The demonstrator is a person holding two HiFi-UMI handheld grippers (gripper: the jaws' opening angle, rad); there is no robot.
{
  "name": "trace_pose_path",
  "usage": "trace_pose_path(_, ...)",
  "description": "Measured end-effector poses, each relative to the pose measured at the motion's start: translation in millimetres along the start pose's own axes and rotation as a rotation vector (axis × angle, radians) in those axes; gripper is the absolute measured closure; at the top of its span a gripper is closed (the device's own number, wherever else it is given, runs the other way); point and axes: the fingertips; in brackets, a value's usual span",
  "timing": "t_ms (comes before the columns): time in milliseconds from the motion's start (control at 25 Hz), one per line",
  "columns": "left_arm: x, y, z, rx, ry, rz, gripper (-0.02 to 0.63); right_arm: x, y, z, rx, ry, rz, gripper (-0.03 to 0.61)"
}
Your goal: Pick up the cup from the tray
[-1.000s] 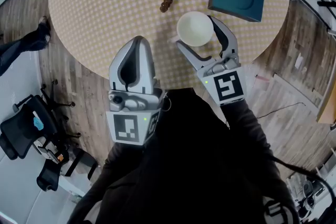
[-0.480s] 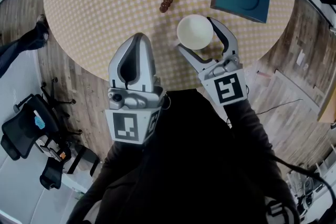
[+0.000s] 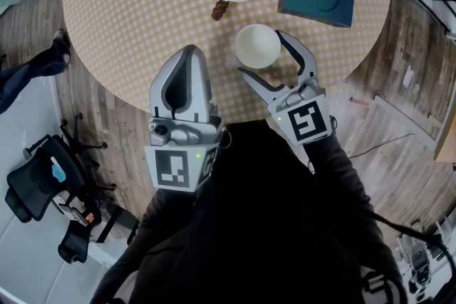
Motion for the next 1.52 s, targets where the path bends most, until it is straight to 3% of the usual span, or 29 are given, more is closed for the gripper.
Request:
trace_pose_path(160,-2.6,-4.9,4.5,-0.006,0.000,-0.015,0.607,4.9,2.1,23.2,0.003,-0.004,0.000,0.208)
trace_pose_path(320,-14.9,-13.2,9.3,-0.002,0.003,-0.027,0.607,-4.9,-6.4,59.8,-0.027,0.046,-0.072,0.209)
trace_pose_path(560,-41.5,-31.6,7.3,-0.014,0.016,-0.009,0.607,-37.9,-69.5,99.3,-0.133,0.099,-0.163,0.212)
trace_pose_path(600,-47.3,-37.8,6.4,-0.022,0.024,-0.015,0.607,-44.2,-83.1,106.8,-0.164,0.125,-0.169,0.237)
trace_pose_path(640,-53.7,-44.5,5.8,-0.028,0.033,-0.022,0.607,-50.9,-95.1,115.3,-0.192,0.160,-0.178,0.332)
trace_pose_path(680,-60.5,-51.1,5.4,-0.033,0.043,-0.031,0.607,-57.4,-104.7,123.7,-0.212,0.196,-0.193,0.473)
trace_pose_path(720,-67.0,-57.3,5.0,-0.036,0.052,-0.038,0.607,-62.9,-112.1,131.1,-0.226,0.224,-0.209,0.550)
trace_pose_path(1120,-111.0,-87.3,6.2,-0.050,0.115,-0.082,0.607,-93.5,-143.0,173.9,-0.275,0.378,-0.257,0.560)
trace_pose_path(1520,-111.3,-94.3,-3.3,-0.044,0.095,-0.109,0.607,-99.1,-153.7,178.5,-0.295,0.402,-0.198,0.571)
Point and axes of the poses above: the fingertips, and each gripper's own axes: z backward along the fingers, x to its left, y out of its underside, and after that the axes turned 11 degrees about y, right-handed
